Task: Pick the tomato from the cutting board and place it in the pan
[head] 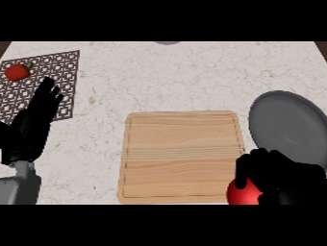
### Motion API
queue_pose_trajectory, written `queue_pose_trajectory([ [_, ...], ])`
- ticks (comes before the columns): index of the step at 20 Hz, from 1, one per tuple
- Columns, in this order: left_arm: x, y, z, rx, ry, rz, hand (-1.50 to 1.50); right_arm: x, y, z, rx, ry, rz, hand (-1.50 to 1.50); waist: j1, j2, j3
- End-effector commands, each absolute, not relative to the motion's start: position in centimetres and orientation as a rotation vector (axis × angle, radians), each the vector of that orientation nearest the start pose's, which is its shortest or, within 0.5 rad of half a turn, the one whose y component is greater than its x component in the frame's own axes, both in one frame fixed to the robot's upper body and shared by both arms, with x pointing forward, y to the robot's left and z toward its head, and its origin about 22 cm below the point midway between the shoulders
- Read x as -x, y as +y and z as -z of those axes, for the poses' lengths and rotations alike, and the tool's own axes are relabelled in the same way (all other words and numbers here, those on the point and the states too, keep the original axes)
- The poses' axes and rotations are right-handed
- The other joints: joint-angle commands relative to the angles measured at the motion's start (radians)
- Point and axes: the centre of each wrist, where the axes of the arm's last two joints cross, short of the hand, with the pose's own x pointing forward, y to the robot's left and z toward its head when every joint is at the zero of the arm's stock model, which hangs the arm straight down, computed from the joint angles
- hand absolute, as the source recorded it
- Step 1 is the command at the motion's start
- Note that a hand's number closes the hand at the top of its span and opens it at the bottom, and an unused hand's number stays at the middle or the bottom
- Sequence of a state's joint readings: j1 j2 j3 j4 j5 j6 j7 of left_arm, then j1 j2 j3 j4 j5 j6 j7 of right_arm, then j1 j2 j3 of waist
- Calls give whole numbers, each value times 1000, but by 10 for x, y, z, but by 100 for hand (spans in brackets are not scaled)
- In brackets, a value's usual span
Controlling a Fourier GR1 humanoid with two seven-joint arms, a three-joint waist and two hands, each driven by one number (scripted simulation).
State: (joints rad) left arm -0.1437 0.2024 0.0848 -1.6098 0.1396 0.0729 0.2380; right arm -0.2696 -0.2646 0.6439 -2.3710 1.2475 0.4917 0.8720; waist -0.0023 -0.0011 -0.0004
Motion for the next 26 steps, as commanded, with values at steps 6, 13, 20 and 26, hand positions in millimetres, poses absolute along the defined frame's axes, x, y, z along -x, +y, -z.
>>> queue_pose_trajectory([
  [6,-276,280,-61,-107,-1524,-56,0,-183,-221,-205,1281,-1563,-830,150,1,3,2],
  [13,-293,275,-71,-109,-1531,-42,0,-241,-300,-188,1229,-1560,-708,150,0,4,1],
  [20,-281,257,-66,-99,-1531,-44,0,-283,-357,-125,1125,-1592,-791,150,11,4,1],
  [26,-270,274,-72,-88,-1519,-50,0,-298,-348,-65,1084,-1547,-873,150,8,1,1],
])
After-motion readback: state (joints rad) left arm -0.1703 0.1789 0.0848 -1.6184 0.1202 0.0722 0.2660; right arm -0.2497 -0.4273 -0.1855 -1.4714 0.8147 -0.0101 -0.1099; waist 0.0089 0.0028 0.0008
